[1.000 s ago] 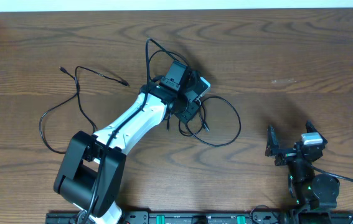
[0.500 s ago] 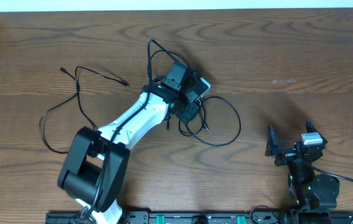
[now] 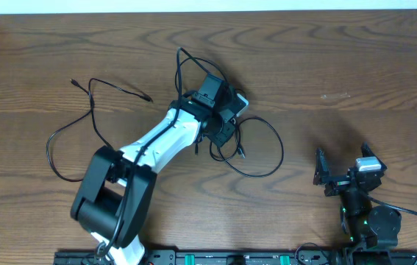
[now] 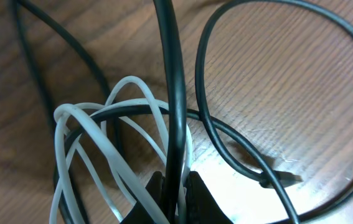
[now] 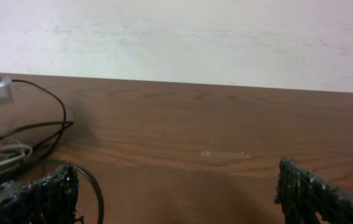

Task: Untangle cables
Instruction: 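Lift the tangled knot upward with the left gripper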

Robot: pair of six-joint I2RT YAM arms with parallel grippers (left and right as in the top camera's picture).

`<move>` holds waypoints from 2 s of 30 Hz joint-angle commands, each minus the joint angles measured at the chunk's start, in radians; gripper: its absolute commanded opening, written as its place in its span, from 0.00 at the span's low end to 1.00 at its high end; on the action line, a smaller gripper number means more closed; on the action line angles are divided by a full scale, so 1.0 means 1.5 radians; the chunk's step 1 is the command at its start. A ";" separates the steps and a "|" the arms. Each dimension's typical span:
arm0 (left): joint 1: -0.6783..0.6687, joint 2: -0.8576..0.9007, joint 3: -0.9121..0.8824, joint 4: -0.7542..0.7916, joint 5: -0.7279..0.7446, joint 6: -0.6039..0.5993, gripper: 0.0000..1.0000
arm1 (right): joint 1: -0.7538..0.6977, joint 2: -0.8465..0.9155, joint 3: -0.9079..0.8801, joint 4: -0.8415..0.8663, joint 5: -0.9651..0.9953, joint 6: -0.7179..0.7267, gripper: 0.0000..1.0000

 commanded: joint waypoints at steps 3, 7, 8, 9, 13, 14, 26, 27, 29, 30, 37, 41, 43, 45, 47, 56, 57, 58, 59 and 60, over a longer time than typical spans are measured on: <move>-0.001 -0.115 0.028 0.001 0.008 -0.025 0.08 | 0.002 0.000 -0.001 -0.003 0.002 0.007 0.99; -0.001 -0.213 0.034 0.018 0.008 -0.032 0.08 | 0.002 0.000 -0.001 -0.003 0.002 0.007 0.99; -0.001 -0.239 0.034 0.026 0.008 -0.034 0.08 | 0.002 0.000 -0.001 -0.003 0.003 0.007 0.99; -0.001 -0.263 0.034 0.033 0.008 -0.037 0.08 | 0.002 0.000 -0.001 -0.003 0.002 0.007 0.99; 0.005 -0.348 0.034 0.055 0.008 -0.061 0.08 | 0.002 0.000 -0.001 -0.003 0.003 0.007 0.99; 0.007 -0.362 0.034 0.057 0.008 -0.066 0.08 | 0.002 0.000 -0.001 -0.003 0.003 0.007 0.99; 0.013 -0.432 0.034 0.042 0.008 -0.082 0.08 | 0.002 0.000 -0.001 -0.003 0.002 0.007 0.99; 0.013 -0.431 0.034 0.040 0.008 -0.084 0.08 | 0.002 0.000 -0.001 -0.003 0.003 0.007 0.99; 0.013 -0.429 0.034 0.039 0.009 -0.094 0.08 | 0.002 0.000 -0.001 -0.003 0.002 0.007 0.99; 0.013 -0.428 0.034 0.037 0.009 -0.097 0.08 | 0.002 0.000 -0.001 -0.003 0.002 0.007 0.99; 0.013 -0.426 0.034 0.008 0.008 -0.096 0.08 | 0.002 0.000 -0.001 -0.003 0.002 0.007 0.99; 0.013 -0.420 0.033 -0.004 0.008 -0.096 0.08 | 0.002 0.000 -0.001 -0.003 0.003 0.007 0.99; 0.013 -0.416 0.033 -0.008 0.008 -0.096 0.08 | 0.002 0.000 -0.001 -0.003 0.002 0.007 0.99; 0.013 -0.411 0.033 -0.012 0.008 -0.097 0.08 | 0.002 0.000 -0.001 -0.003 0.003 0.007 0.99; 0.013 -0.406 0.033 -0.016 0.009 -0.097 0.07 | 0.002 0.000 -0.001 -0.003 0.003 0.007 0.99; 0.013 -0.394 0.033 -0.014 0.026 -0.113 0.08 | 0.002 0.000 -0.001 0.017 -0.004 0.010 0.99; 0.013 -0.394 0.033 -0.014 0.026 -0.117 0.08 | 0.002 0.000 -0.001 0.032 -0.020 0.022 0.99; 0.013 -0.394 0.033 -0.013 0.026 -0.119 0.08 | 0.002 0.000 -0.001 0.052 -0.043 0.032 0.99; 0.013 -0.394 0.033 -0.013 0.026 -0.119 0.08 | 0.002 0.000 -0.001 0.064 -0.062 0.032 0.99; 0.013 -0.394 0.033 -0.013 0.026 -0.119 0.08 | 0.002 0.000 0.000 0.078 -0.092 0.032 0.99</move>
